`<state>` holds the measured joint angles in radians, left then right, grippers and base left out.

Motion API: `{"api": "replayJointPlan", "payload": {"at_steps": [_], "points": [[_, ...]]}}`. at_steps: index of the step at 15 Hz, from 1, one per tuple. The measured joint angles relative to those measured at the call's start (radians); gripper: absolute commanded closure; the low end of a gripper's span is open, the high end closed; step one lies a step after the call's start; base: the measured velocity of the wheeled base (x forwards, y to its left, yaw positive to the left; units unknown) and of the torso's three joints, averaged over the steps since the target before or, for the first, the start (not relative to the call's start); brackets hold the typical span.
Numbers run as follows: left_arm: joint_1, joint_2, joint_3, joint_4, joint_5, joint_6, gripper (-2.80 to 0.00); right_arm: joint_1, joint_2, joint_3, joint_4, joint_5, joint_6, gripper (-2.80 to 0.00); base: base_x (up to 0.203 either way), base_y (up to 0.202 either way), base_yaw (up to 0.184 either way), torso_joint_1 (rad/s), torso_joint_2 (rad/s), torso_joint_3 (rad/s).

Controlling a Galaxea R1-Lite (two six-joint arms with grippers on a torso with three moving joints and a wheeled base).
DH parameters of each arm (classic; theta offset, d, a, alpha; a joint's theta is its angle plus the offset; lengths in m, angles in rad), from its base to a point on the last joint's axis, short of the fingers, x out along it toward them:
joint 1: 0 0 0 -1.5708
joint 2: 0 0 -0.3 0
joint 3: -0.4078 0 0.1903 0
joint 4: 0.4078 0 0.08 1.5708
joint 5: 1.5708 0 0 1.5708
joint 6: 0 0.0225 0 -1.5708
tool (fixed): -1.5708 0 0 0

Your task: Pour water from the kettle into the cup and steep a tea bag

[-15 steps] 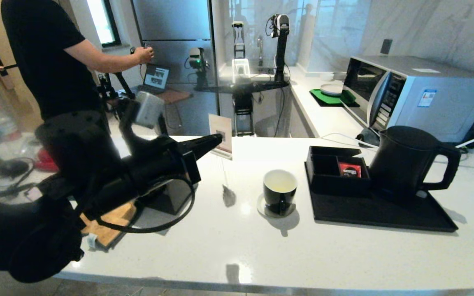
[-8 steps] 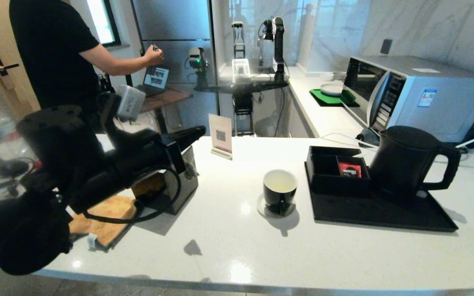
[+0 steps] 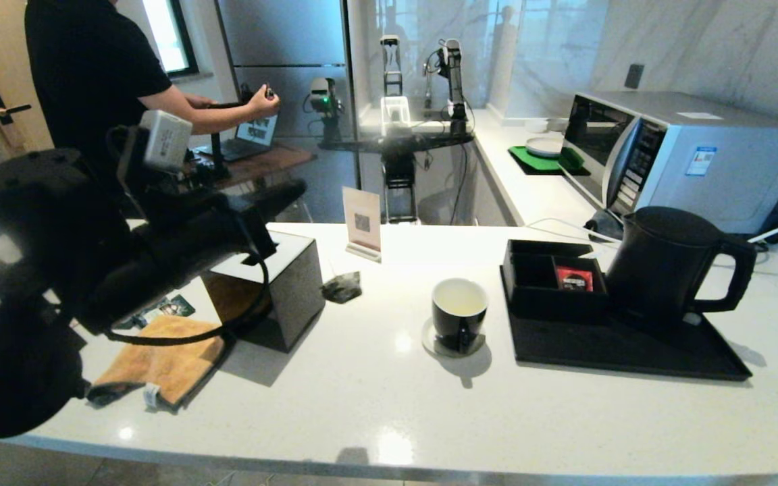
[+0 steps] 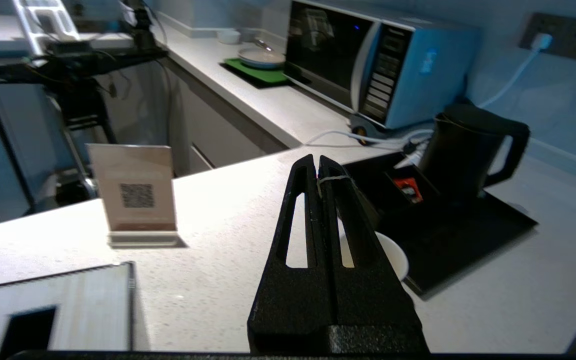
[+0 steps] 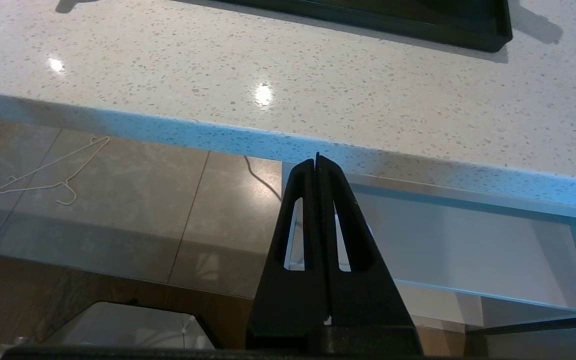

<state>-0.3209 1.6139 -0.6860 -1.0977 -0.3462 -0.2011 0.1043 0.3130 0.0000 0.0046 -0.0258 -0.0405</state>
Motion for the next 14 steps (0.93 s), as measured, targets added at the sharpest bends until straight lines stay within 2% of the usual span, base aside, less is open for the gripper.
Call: {"api": "replayJointPlan", "payload": {"at_steps": [11, 14], "points": [[0.087, -0.042, -0.003, 0.011, -0.003, 0.003, 0.00, -0.003, -0.024, 0.000, 0.000, 0.000, 0.000, 0.00, 0.000, 0.000, 0.000, 0.000, 0.00, 0.000], [0.122, -0.039, -0.035, 0.031, -0.001, 0.004, 0.00, -0.004, -0.027, 0.000, 0.000, 0.000, 0.000, 0.00, 0.000, 0.000, 0.000, 0.000, 0.00, 0.000]]}}
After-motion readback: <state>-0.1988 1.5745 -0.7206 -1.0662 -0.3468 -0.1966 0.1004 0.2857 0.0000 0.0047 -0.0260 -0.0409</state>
